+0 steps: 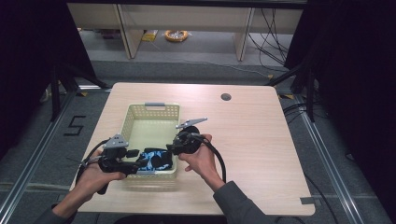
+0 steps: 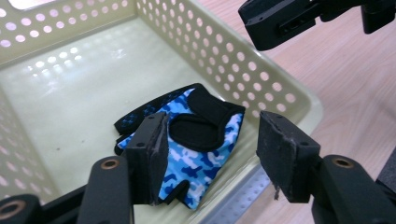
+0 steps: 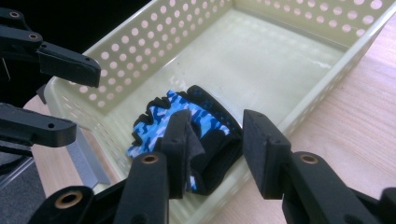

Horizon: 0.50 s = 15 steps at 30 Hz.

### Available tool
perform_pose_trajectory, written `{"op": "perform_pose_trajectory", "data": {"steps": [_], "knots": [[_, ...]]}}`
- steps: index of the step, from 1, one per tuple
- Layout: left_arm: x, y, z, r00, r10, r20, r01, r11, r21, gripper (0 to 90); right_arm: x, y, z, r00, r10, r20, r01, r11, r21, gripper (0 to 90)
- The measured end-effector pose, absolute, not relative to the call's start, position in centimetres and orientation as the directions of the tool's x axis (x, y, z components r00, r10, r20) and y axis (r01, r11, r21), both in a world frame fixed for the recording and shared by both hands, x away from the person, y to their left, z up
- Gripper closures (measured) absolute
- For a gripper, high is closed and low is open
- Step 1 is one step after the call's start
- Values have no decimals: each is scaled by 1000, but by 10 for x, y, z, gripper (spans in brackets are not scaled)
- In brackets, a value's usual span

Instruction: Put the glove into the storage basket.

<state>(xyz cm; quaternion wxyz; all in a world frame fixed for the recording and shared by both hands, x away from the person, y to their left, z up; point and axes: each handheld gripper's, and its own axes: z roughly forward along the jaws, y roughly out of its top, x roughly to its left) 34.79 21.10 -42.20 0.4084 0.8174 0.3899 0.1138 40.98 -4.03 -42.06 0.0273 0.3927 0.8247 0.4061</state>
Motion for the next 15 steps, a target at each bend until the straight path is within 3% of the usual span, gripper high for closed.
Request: {"op": "perform_pose_trajectory", "data": {"steps": [15], "knots": [[318, 186, -412, 725, 667, -172, 500, -337, 798, 391, 398, -80, -410, -698, 647, 307, 610, 312, 728, 608]]}}
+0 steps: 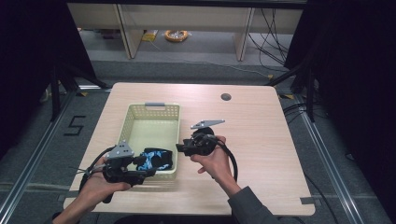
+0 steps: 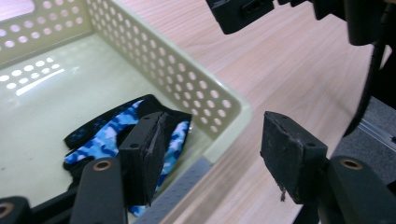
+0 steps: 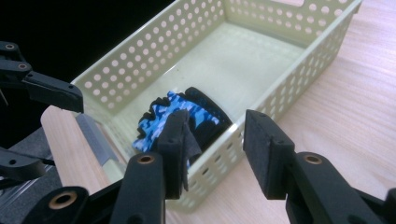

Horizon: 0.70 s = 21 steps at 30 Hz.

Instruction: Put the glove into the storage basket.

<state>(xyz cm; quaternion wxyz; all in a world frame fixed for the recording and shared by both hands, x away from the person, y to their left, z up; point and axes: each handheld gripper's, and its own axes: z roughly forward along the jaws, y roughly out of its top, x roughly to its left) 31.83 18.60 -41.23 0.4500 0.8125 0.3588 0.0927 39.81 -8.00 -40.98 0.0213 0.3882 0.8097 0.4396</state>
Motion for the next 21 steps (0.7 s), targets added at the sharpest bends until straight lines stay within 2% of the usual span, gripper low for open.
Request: {"op": "perform_pose_trajectory", "data": {"steps": [13, 21], "knots": [[296, 176, -418, 753, 634, -178, 472, -333, 816, 378, 387, -112, -409, -683, 653, 327, 606, 257, 752, 575], [278, 170, -427, 782, 600, -167, 447, -354, 821, 354, 377, -133, -412, -675, 663, 324, 592, 224, 775, 502]]}}
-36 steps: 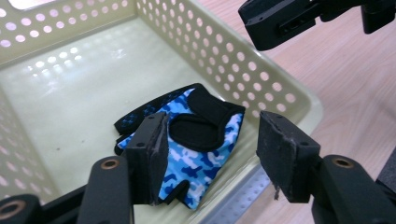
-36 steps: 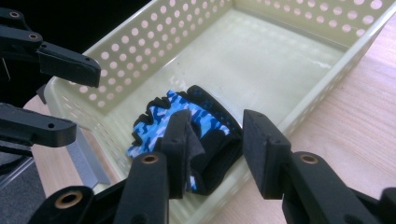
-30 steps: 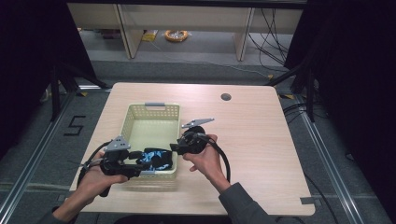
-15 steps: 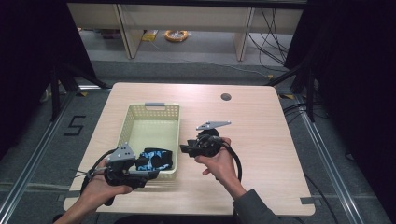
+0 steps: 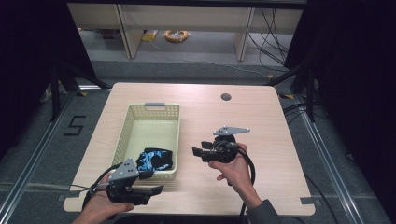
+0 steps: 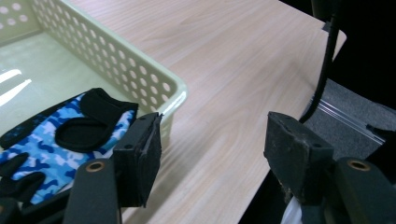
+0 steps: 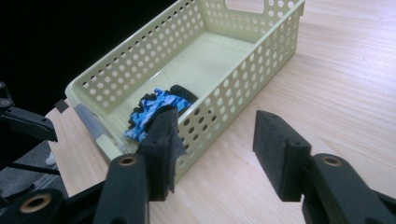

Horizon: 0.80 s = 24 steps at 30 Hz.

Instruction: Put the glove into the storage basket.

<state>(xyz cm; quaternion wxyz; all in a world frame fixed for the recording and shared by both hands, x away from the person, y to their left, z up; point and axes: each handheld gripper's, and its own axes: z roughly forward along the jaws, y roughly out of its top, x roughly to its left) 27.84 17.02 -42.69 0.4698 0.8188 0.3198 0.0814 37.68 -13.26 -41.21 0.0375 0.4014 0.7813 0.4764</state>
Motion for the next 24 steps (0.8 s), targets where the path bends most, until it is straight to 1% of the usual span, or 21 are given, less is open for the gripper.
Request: {"op": "perform_pose_trajectory", "data": {"steps": [2, 3, 4, 5, 8, 9, 10, 11, 13, 14, 16, 18, 20, 22, 23, 24], "knots": [[276, 169, -429, 784, 597, -173, 447, -349, 824, 333, 375, -135, -412, -683, 660, 313, 581, 231, 781, 492], [275, 168, -430, 782, 597, -180, 449, -339, 826, 333, 372, -135, -413, -670, 666, 328, 595, 217, 774, 481], [272, 167, -432, 773, 604, -194, 462, -327, 825, 311, 370, -140, -414, -681, 668, 299, 570, 228, 789, 464], [270, 167, -436, 784, 591, -192, 451, -329, 830, 302, 366, -140, -415, -671, 669, 320, 588, 216, 779, 457], [267, 166, -441, 785, 586, -202, 455, -323, 830, 263, 363, -145, -417, -676, 670, 306, 575, 221, 788, 445], [265, 167, -443, 788, 580, -209, 463, -333, 822, 263, 361, -145, -418, -665, 674, 322, 589, 208, 781, 439], [263, 166, -446, 789, 574, -217, 461, -322, 827, 236, 357, -149, -420, -662, 677, 321, 589, 206, 781, 430], [261, 167, -451, 792, 566, -229, 470, -325, 821, 225, 357, -152, -421, -678, 672, 297, 566, 221, 794, 427], [258, 168, -453, 781, 578, -237, 483, -319, 815, 204, 352, -154, -423, -667, 682, 300, 568, 206, 797, 421], [258, 169, -455, 788, 566, -242, 483, -325, 813, 197, 351, -156, -424, -677, 679, 283, 553, 216, 805, 420], [255, 170, -460, 777, 577, -251, 497, -319, 807, 196, 349, -156, -425, -673, 679, 293, 561, 210, 801, 419], [254, 171, -464, 780, 574, -251, 491, -311, 814, 195, 347, -159, -428, -681, 676, 282, 548, 215, 808, 418], [253, 171, -467, 781, 572, -252, 493, -315, 811, 195, 341, -160, -430, -661, 687, 302, 566, 192, 802, 416], [251, 170, -468, 768, 584, -262, 512, -314, 800, 195, 342, -162, -432, -675, 682, 283, 547, 205, 812, 415], [252, 171, -469, 782, 578, -233, 490, -339, 803, 195, 339, -161, -433, -658, 687, 308, 574, 193, 796, 415], [251, 170, -471, 777, 588, -227, 485, -328, 811, 195, 338, -163, -437, -668, 685, 290, 562, 210, 800, 412]]}}
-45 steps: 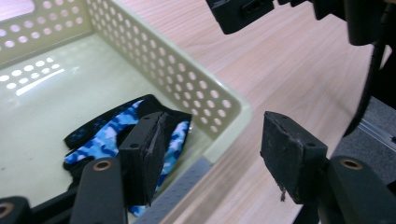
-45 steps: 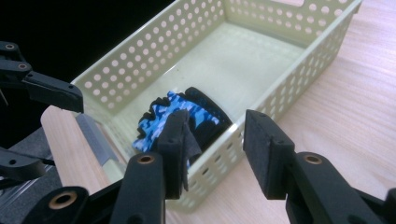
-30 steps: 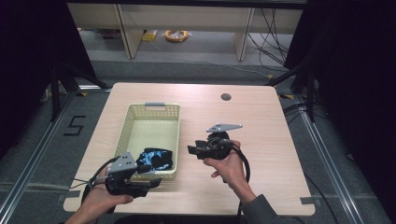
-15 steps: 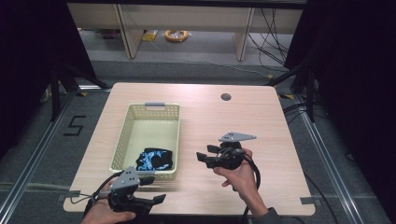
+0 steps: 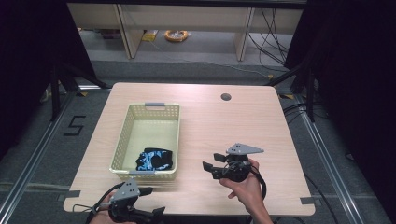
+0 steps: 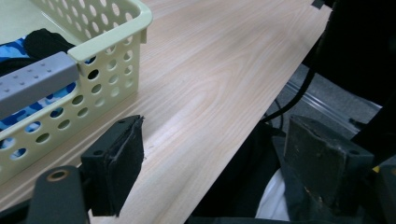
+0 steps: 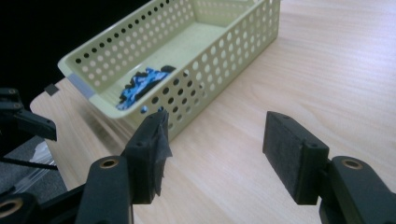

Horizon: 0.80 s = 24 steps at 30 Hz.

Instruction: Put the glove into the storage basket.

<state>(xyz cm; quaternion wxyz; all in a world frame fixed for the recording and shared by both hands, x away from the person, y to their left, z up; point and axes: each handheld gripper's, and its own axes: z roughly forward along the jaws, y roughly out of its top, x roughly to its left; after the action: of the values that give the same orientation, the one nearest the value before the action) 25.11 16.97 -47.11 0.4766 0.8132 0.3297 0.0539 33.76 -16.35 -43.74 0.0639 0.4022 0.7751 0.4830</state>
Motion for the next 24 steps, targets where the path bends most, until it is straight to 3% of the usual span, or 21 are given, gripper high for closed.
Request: {"op": "perform_pose_trajectory", "data": {"steps": [7, 9, 10, 24], "knots": [[251, 170, -480, 773, 598, -209, 480, -336, 810, 198, 327, -171, -454, -637, 698, 325, 608, 197, 769, 406], [251, 171, -480, 765, 602, -229, 505, -340, 793, 199, 328, -176, -458, -659, 693, 294, 581, 220, 783, 402], [253, 174, -482, 783, 598, -171, 465, -380, 800, 200, 325, -176, -459, -647, 697, 309, 594, 206, 777, 401], [253, 173, -490, 771, 611, -177, 478, -373, 795, 202, 312, -188, -473, -654, 701, 285, 595, 244, 766, 374]]}}
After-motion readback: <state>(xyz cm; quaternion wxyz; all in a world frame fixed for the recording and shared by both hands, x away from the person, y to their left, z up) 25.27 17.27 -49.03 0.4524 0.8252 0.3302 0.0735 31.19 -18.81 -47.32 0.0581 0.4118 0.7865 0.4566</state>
